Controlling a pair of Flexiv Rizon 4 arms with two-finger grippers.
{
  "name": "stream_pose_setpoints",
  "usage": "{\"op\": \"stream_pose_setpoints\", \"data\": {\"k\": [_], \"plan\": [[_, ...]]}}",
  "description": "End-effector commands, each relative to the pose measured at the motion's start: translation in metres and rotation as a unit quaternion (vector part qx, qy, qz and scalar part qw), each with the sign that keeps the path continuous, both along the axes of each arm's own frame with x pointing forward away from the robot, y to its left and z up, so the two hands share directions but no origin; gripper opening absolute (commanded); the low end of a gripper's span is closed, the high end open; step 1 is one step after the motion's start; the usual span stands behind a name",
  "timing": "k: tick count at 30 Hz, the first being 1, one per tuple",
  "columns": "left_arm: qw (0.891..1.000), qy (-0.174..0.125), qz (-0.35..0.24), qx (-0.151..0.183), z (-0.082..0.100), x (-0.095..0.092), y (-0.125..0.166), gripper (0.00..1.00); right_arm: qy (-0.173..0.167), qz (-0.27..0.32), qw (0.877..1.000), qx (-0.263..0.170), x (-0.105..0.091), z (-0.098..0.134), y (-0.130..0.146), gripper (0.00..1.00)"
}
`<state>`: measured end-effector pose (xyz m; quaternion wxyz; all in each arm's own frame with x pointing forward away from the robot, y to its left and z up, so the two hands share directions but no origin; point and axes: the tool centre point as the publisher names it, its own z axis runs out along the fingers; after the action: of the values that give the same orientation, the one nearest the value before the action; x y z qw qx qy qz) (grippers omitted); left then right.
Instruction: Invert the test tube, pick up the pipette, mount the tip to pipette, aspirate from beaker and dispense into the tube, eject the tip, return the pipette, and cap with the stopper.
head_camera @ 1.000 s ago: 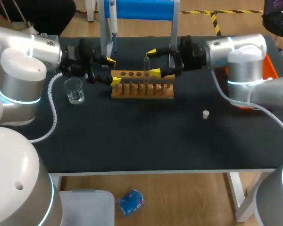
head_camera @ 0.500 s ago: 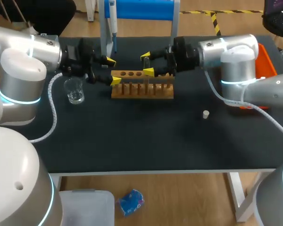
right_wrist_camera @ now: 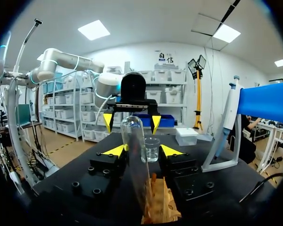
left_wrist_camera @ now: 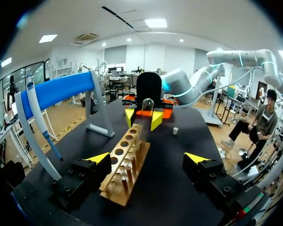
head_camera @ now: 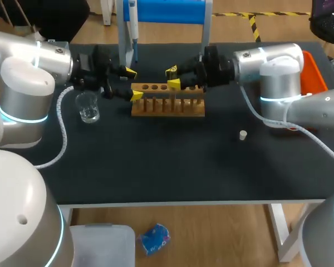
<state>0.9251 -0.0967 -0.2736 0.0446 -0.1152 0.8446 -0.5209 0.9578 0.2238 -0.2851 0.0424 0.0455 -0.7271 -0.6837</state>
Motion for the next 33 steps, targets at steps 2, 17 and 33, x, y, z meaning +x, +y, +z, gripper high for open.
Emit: {"op": "stream_pose_setpoints", "data": {"k": [2,17,33], "plan": [[1.0,0.001,0.0,0.001,-0.0001,0.0006,-0.0003,1.0,-0.001,0.001,1.0,0.003,0.0002,-0.0015,-0.0001,0.38],[1.0,0.001,0.0,0.001,-0.0001,0.0006,-0.0003,1.0,0.002,-0.005,1.0,0.005,0.0003,-0.0013,-0.002,0.02],[1.0,0.001,0.0,0.001,-0.0001,0.0006,-0.0003,1.0,-0.004,-0.007,1.0,0.003,0.0035,0.0036,-0.0054,0.0]]}}
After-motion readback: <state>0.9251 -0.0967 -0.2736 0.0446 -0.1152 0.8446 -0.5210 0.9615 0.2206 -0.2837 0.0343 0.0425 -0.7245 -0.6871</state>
